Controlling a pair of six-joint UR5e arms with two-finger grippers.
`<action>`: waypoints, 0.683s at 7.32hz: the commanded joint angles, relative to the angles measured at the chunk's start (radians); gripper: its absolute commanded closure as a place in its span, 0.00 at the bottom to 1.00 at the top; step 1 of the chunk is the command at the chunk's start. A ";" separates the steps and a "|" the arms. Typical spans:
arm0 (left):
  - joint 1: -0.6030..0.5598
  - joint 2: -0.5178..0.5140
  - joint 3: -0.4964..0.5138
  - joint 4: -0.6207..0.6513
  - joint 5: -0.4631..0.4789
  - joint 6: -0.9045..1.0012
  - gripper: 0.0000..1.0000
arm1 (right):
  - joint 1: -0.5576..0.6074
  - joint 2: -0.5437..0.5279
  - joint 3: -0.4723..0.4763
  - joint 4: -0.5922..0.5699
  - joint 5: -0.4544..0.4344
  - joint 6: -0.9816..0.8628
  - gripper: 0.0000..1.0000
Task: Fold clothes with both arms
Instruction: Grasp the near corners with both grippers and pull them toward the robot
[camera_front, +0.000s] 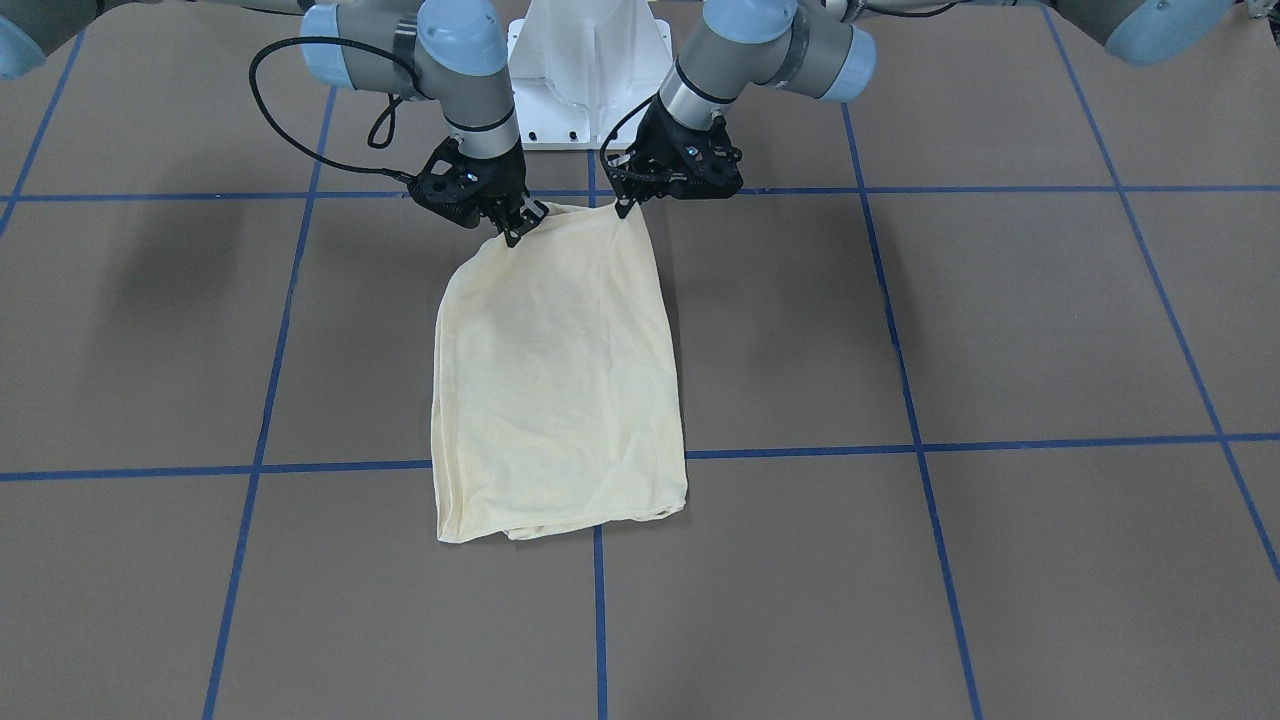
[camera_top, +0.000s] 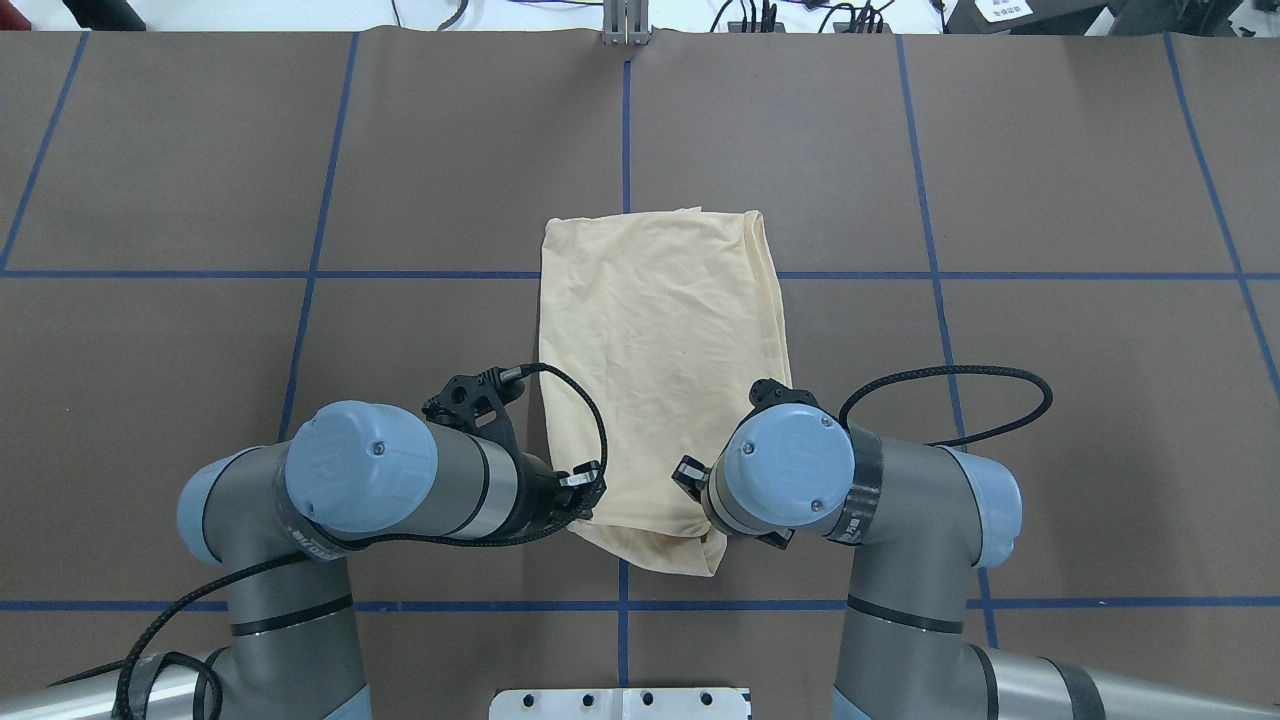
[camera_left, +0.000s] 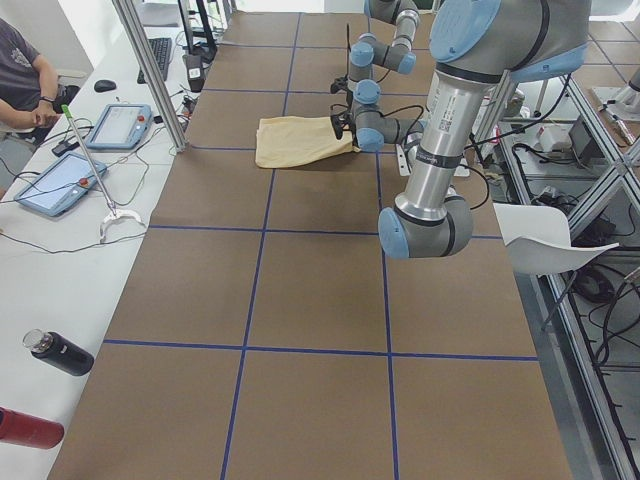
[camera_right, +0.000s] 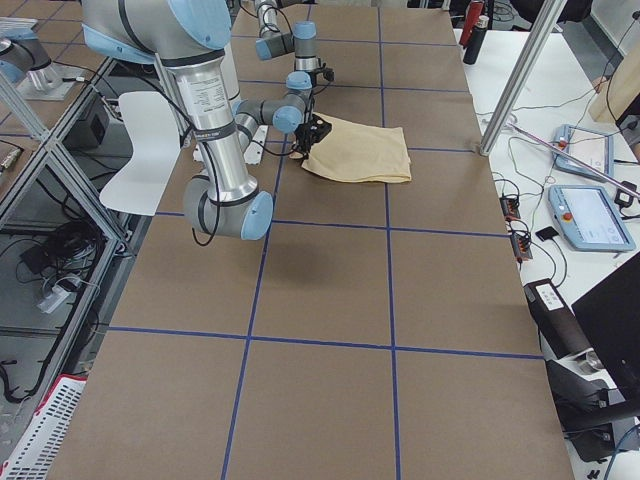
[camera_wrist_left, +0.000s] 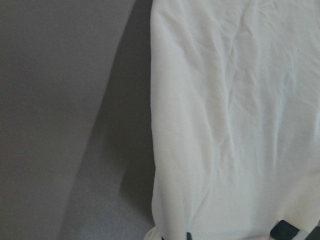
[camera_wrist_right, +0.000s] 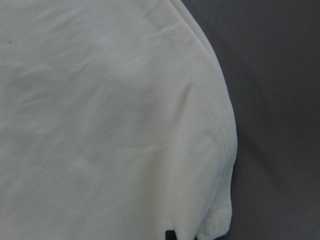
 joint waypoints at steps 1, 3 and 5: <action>0.065 0.006 -0.031 0.030 0.002 0.004 1.00 | -0.055 -0.002 0.033 0.000 -0.001 0.002 1.00; 0.099 0.023 -0.034 0.032 0.004 0.004 1.00 | -0.105 -0.018 0.070 0.002 0.001 0.004 1.00; 0.073 0.027 -0.060 0.038 0.000 0.007 1.00 | -0.098 -0.010 0.067 0.009 0.002 -0.001 1.00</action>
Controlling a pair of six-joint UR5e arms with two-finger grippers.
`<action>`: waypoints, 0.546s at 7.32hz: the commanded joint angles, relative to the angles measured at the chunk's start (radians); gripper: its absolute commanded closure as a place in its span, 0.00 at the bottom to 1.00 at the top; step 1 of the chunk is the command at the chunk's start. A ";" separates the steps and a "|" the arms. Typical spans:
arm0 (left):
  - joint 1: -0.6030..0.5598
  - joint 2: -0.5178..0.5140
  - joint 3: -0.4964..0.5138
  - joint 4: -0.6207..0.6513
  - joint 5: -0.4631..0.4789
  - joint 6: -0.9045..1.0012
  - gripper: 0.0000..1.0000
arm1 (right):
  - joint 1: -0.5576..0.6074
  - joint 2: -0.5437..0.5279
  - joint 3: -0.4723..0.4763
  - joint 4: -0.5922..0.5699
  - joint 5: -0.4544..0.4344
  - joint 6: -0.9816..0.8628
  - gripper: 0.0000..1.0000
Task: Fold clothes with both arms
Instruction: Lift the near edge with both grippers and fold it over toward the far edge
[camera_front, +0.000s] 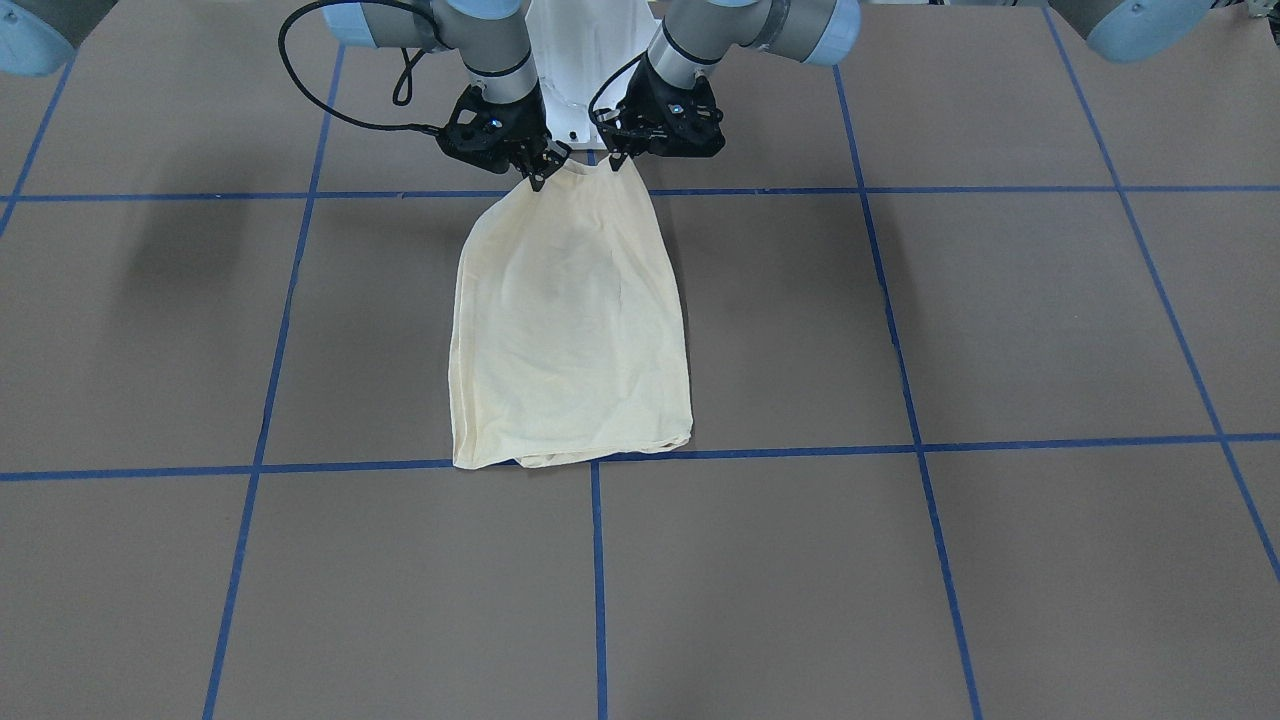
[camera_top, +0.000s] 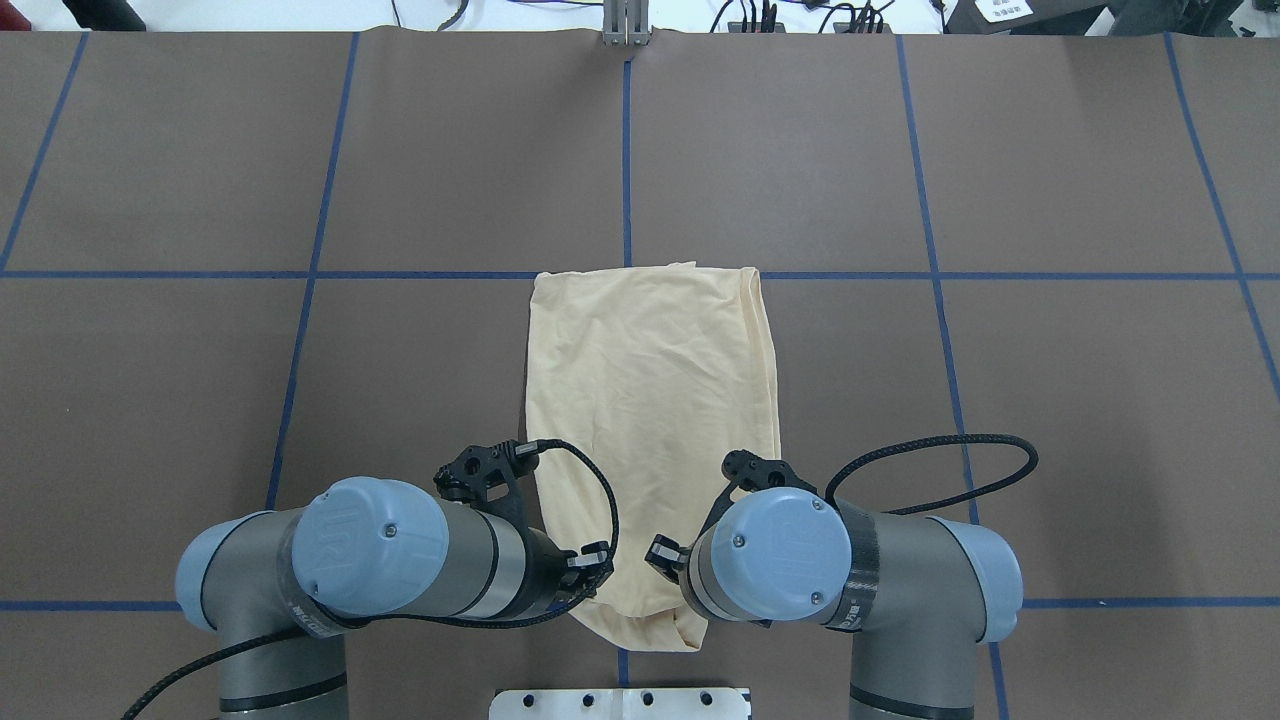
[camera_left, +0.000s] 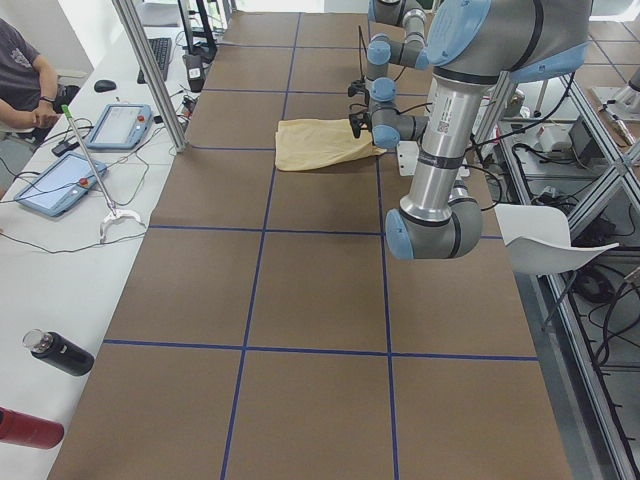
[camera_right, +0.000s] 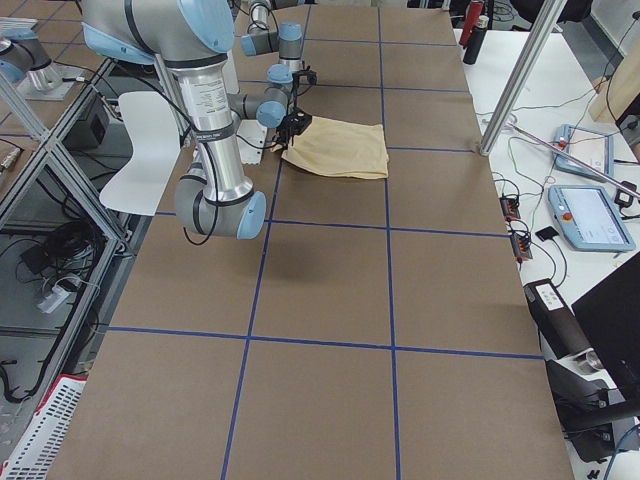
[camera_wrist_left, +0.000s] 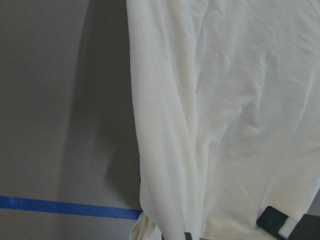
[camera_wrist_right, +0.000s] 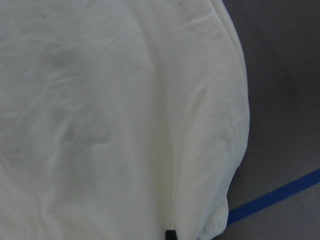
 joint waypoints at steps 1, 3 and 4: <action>-0.057 -0.002 -0.019 0.002 -0.006 0.023 1.00 | 0.058 0.008 0.004 0.010 0.007 -0.009 1.00; -0.132 -0.013 -0.011 0.001 -0.005 0.087 1.00 | 0.164 0.023 0.005 0.045 0.053 -0.052 1.00; -0.175 -0.022 -0.007 -0.008 -0.006 0.089 1.00 | 0.203 0.041 -0.002 0.065 0.050 -0.052 1.00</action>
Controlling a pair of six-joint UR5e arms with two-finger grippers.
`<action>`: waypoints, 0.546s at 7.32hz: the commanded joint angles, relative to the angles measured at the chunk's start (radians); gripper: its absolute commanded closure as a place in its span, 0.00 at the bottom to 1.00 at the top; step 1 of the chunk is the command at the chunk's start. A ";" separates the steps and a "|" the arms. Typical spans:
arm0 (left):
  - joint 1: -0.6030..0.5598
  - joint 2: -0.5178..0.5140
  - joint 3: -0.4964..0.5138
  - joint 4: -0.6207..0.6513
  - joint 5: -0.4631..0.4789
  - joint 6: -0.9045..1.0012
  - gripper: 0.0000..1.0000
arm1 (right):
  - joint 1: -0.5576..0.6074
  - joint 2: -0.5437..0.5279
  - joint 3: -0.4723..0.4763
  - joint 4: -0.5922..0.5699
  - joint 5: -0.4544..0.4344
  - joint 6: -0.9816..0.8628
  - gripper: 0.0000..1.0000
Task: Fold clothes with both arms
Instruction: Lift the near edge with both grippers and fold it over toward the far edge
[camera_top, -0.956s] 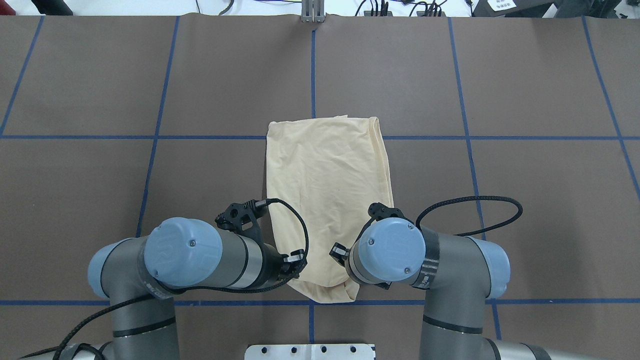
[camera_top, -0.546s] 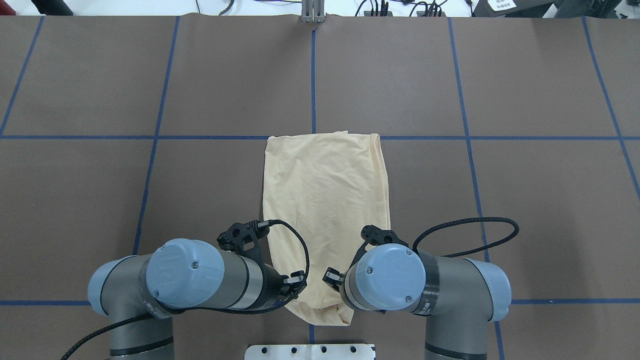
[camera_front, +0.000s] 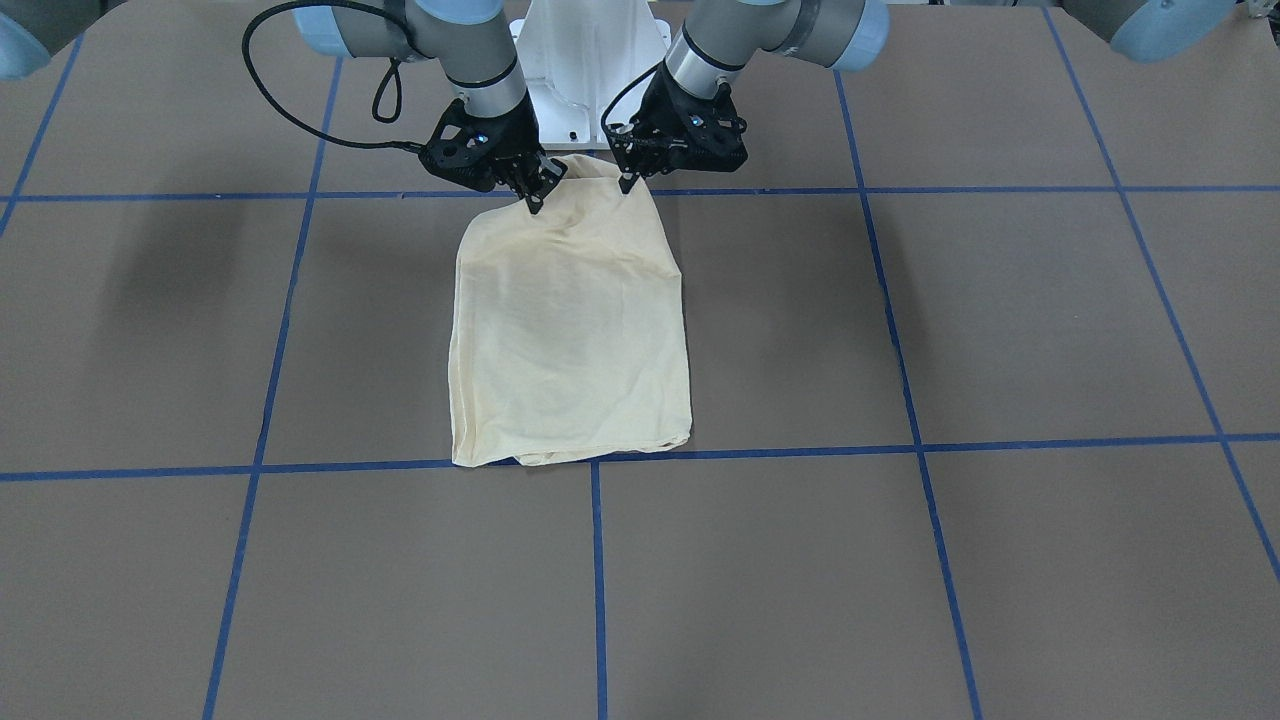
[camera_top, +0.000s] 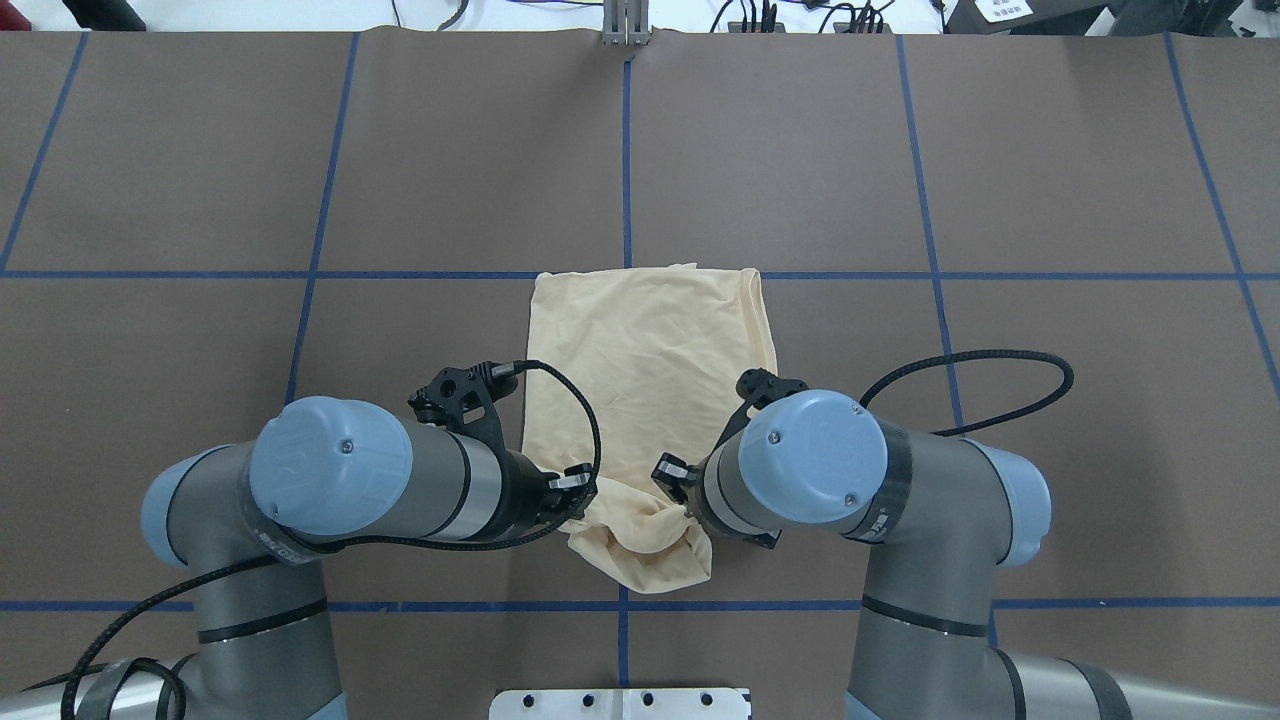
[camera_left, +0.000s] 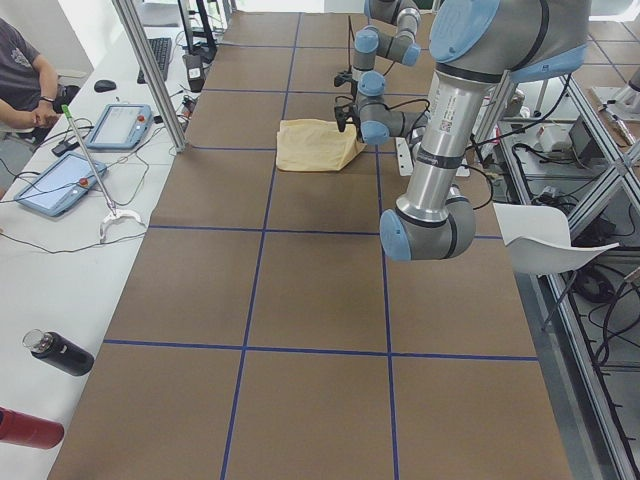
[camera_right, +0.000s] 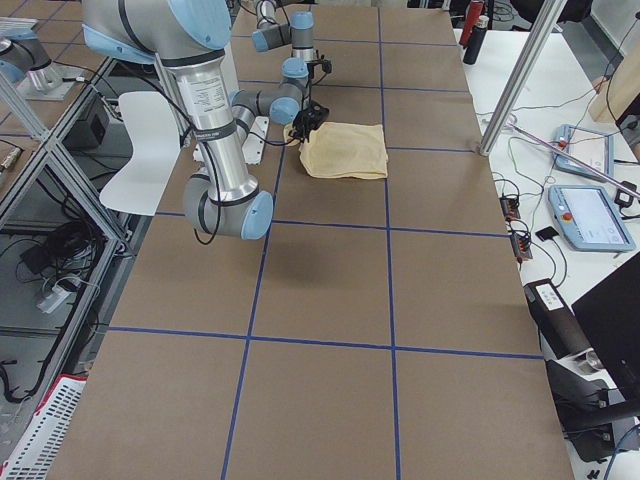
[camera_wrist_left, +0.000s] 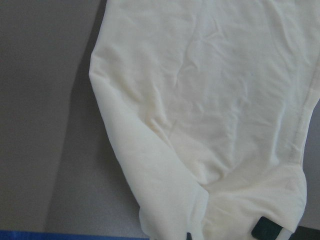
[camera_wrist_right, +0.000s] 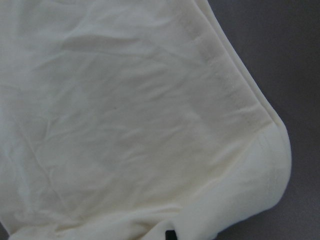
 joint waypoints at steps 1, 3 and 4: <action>-0.097 -0.040 0.036 -0.012 -0.001 0.022 1.00 | 0.094 0.035 -0.016 0.025 0.007 -0.023 1.00; -0.190 -0.141 0.186 -0.050 -0.003 0.081 1.00 | 0.138 0.120 -0.146 0.027 0.005 -0.035 1.00; -0.214 -0.145 0.270 -0.139 -0.001 0.085 1.00 | 0.164 0.147 -0.192 0.027 0.005 -0.041 1.00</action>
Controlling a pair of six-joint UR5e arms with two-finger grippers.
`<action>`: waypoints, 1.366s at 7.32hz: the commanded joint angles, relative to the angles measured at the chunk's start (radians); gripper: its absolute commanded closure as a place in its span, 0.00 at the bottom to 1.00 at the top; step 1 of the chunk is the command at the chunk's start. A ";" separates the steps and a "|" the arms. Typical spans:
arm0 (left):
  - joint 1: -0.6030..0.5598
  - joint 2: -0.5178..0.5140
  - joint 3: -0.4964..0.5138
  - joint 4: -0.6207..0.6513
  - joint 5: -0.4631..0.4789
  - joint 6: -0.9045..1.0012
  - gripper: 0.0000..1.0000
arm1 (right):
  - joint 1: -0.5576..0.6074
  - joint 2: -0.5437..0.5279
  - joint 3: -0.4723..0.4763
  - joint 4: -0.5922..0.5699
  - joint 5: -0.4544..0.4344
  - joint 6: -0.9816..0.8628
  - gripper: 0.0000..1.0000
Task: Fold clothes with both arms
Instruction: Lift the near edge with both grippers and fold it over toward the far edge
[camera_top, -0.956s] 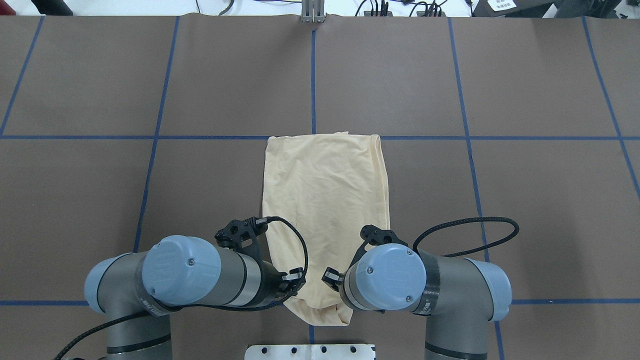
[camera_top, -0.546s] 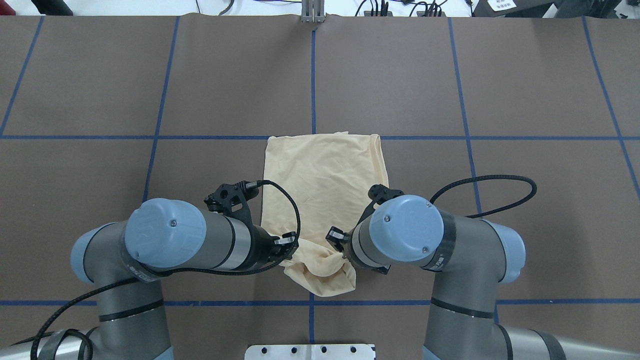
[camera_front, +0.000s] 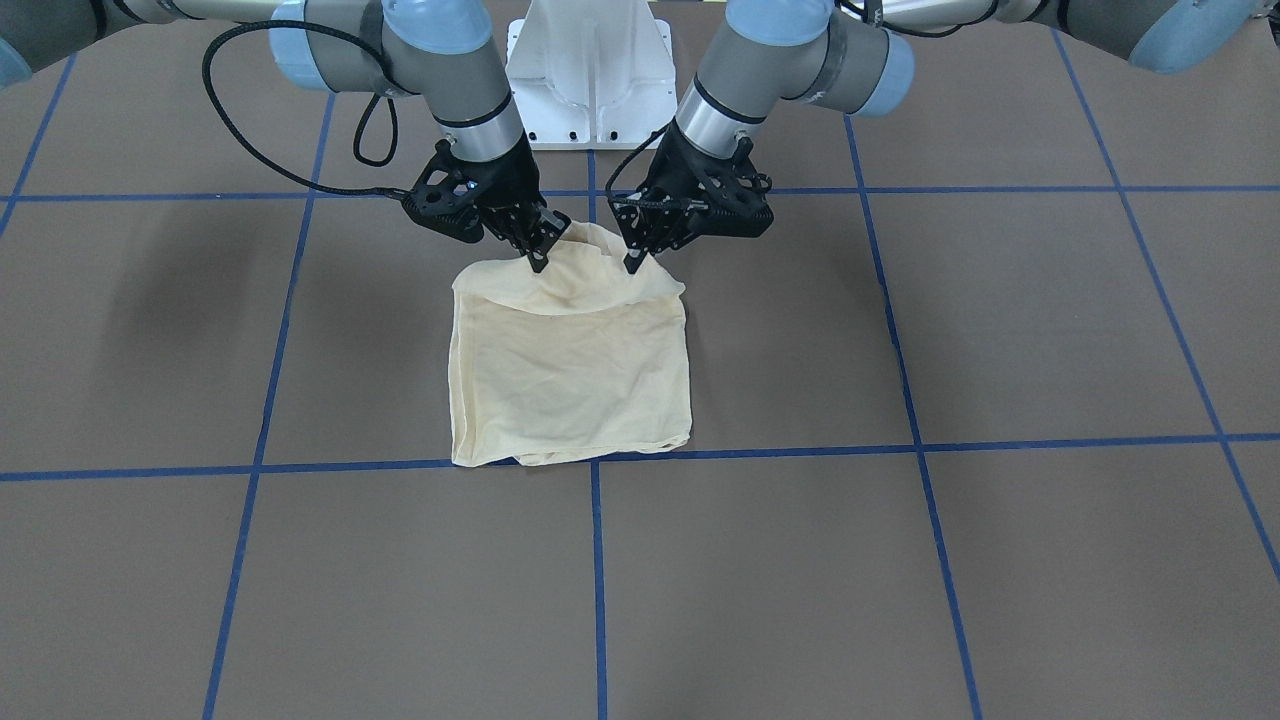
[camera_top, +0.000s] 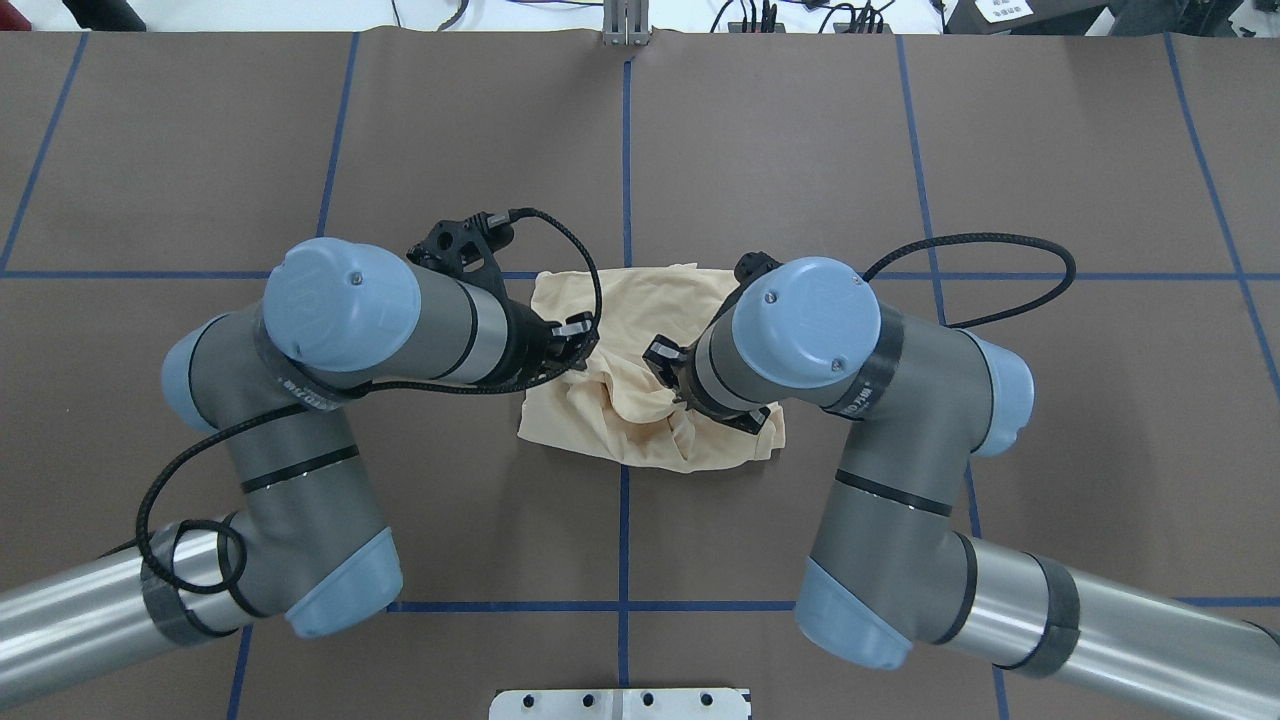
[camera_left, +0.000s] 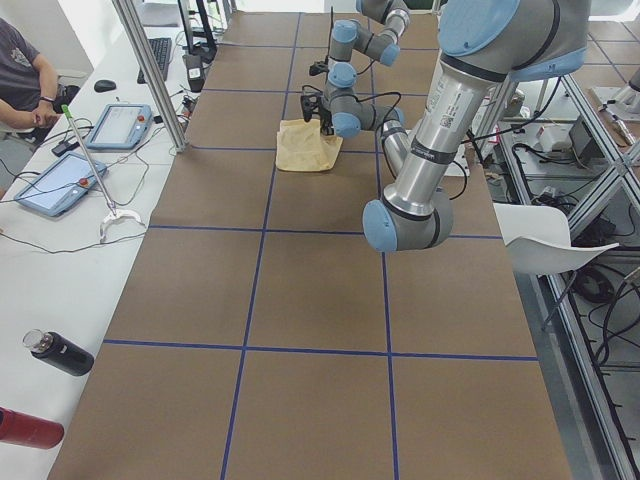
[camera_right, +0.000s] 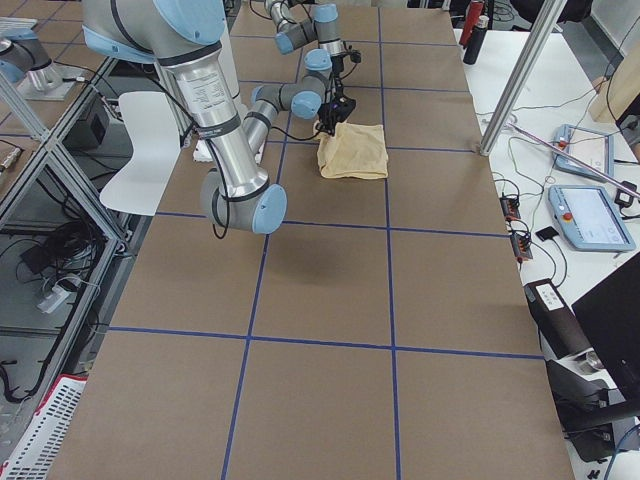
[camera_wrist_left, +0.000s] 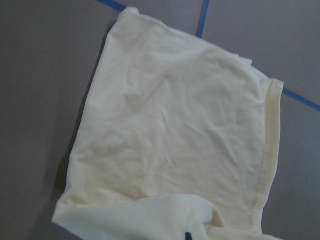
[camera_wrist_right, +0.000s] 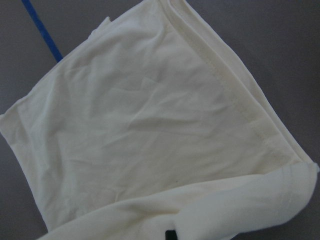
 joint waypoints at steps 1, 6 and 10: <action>-0.054 -0.024 0.184 -0.155 0.001 0.016 1.00 | 0.050 0.073 -0.126 0.004 0.000 -0.011 1.00; -0.055 -0.039 0.269 -0.258 0.003 0.014 1.00 | 0.123 0.128 -0.341 0.164 0.000 -0.006 1.00; -0.065 -0.038 0.274 -0.257 0.003 0.023 1.00 | 0.124 0.128 -0.343 0.165 0.000 -0.006 1.00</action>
